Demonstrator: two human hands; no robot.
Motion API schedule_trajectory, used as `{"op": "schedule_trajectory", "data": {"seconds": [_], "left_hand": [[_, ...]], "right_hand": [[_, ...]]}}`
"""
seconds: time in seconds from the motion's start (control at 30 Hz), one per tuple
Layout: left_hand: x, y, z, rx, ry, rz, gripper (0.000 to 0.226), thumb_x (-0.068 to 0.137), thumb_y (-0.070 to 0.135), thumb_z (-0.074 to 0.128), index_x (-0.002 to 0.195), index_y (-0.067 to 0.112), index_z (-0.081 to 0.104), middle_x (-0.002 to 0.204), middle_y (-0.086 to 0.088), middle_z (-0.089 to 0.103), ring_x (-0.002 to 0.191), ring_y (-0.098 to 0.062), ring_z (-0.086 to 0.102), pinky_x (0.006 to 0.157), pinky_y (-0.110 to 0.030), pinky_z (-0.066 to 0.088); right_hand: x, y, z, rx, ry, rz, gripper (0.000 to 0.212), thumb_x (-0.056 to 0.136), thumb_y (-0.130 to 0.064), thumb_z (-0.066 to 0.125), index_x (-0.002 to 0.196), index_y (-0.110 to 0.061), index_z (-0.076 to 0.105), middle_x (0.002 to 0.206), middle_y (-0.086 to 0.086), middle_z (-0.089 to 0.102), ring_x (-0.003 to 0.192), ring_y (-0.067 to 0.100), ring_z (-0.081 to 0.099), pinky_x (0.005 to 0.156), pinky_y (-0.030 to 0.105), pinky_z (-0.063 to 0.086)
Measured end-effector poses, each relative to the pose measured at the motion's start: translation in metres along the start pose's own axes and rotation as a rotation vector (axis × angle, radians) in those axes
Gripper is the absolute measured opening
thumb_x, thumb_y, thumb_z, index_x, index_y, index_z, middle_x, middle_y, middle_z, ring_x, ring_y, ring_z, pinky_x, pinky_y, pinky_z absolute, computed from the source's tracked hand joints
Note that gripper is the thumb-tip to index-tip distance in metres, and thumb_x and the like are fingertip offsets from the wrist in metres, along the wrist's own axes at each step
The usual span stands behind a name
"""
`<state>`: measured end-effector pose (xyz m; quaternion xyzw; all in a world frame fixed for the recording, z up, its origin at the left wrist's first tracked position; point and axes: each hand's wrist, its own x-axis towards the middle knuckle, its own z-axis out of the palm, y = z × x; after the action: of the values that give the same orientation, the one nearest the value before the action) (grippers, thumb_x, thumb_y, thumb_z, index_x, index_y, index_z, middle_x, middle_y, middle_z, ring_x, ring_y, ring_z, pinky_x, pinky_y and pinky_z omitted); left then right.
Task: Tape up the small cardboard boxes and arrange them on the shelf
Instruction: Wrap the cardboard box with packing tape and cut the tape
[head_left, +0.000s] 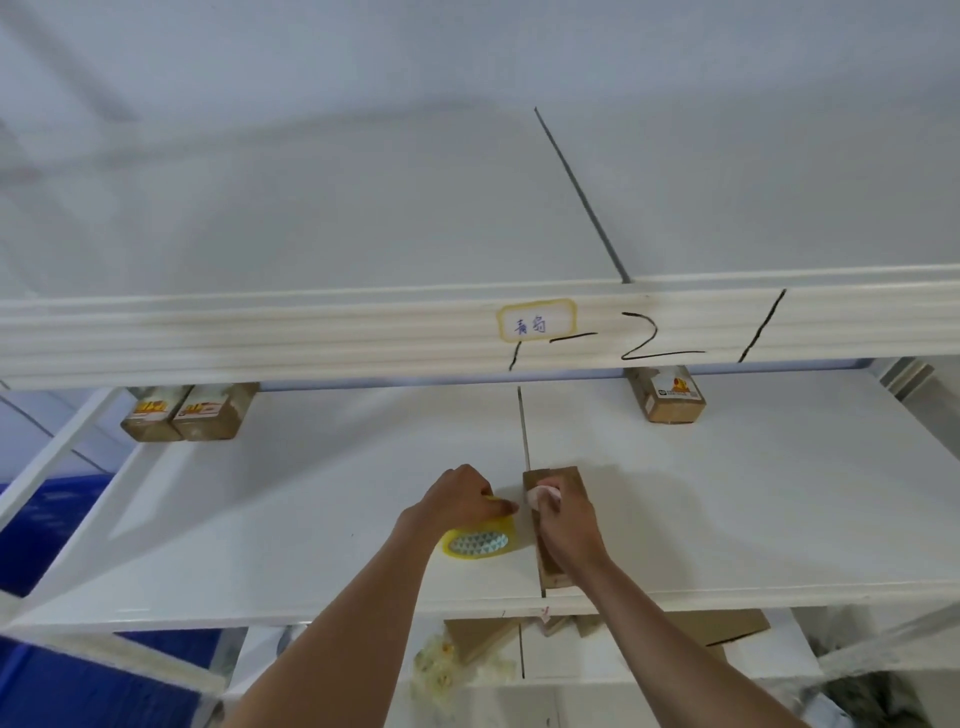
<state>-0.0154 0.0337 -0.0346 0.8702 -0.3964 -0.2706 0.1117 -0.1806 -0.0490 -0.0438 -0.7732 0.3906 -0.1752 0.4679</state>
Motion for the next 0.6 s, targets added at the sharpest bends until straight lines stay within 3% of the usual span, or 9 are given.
{"op": "schedule_trajectory", "data": {"seconds": [0.17,0.33,0.6], "left_hand": [[0.0,-0.006,0.0,-0.075,-0.027,0.004,0.05,0.086,0.066,0.063,0.092,0.017,0.074,0.08,0.006,0.066,0.072,-0.01,0.065,0.063,-0.02,0.047],[0.003,-0.008,0.0,-0.057,-0.034,0.014,0.048,0.083,0.065,0.067,0.088,0.017,0.074,0.081,0.004,0.069,0.073,-0.011,0.067,0.068,-0.024,0.056],[0.006,-0.01,0.002,-0.082,-0.022,0.007,0.042,0.083,0.06,0.069,0.087,0.019,0.076,0.081,0.003,0.07,0.07,-0.01,0.067,0.063,-0.021,0.052]], "right_hand": [[-0.002,0.005,0.001,0.01,-0.002,0.008,0.01,0.101,-0.024,0.055,0.108,-0.024,0.062,0.1,-0.009,0.065,0.092,0.005,0.06,0.069,0.014,0.044],[-0.003,0.008,0.0,0.001,-0.024,-0.004,0.009,0.103,-0.026,0.054,0.108,-0.028,0.06,0.101,-0.013,0.063,0.094,0.001,0.058,0.069,0.011,0.043],[-0.002,0.011,0.001,-0.032,-0.075,-0.042,0.01,0.104,-0.025,0.052,0.106,-0.025,0.061,0.099,-0.008,0.064,0.093,0.004,0.059,0.071,0.015,0.045]]}}
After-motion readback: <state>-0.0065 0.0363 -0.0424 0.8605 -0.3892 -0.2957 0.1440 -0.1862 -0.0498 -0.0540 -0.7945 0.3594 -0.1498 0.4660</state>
